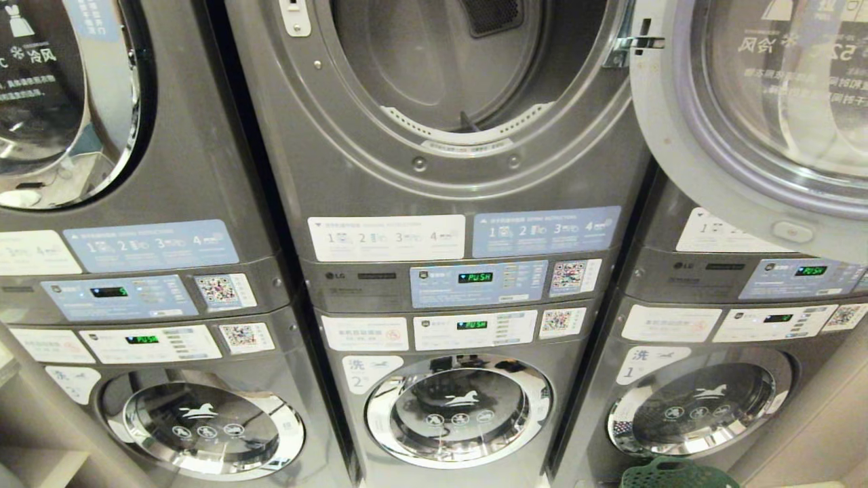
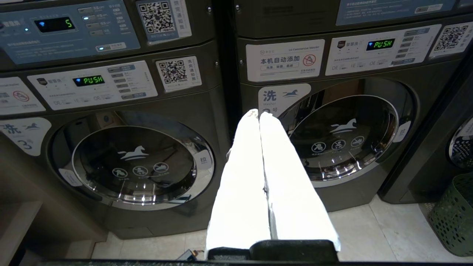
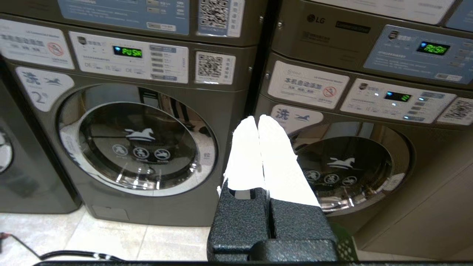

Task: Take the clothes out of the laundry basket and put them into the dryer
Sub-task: Take the clothes out of the basket

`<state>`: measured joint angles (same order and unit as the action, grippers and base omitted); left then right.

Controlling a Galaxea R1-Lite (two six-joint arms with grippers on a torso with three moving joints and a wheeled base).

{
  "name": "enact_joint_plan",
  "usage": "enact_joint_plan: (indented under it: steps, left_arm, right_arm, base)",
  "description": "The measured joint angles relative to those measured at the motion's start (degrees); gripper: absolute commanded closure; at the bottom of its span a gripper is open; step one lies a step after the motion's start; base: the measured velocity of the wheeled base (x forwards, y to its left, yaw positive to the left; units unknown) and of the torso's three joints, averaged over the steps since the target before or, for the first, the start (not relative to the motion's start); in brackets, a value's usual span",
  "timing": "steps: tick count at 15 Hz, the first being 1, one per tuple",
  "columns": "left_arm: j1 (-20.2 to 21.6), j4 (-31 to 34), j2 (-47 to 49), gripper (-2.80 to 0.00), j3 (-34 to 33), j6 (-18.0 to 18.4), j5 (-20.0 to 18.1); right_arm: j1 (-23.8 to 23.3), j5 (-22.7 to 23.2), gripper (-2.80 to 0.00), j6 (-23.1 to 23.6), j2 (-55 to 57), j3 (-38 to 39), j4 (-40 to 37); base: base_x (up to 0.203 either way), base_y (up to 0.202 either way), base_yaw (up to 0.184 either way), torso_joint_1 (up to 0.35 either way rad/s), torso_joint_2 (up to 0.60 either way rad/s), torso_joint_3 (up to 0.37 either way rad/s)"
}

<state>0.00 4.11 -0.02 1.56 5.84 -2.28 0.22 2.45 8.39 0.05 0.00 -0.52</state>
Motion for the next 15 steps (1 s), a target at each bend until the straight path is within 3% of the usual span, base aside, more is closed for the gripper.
enact_joint_plan:
  steps: [8, 15]
  left_arm:
    - [-0.02, -0.04, 0.00, 0.00, 0.00, -0.11, 0.24]
    - [0.00, -0.04, 0.00, 0.00, -0.02, -0.09, 0.24]
  right_arm:
    - [0.02, -2.15, 0.00, -7.67, -0.02, 0.00, 0.28]
    - [0.02, -2.38, 0.00, -8.09, -0.02, 0.00, 0.26]
  base:
    - [0.000, 0.000, 0.000, 0.000, 0.00, 0.000]
    - [0.000, 0.000, 0.000, 0.000, 0.00, 0.000]
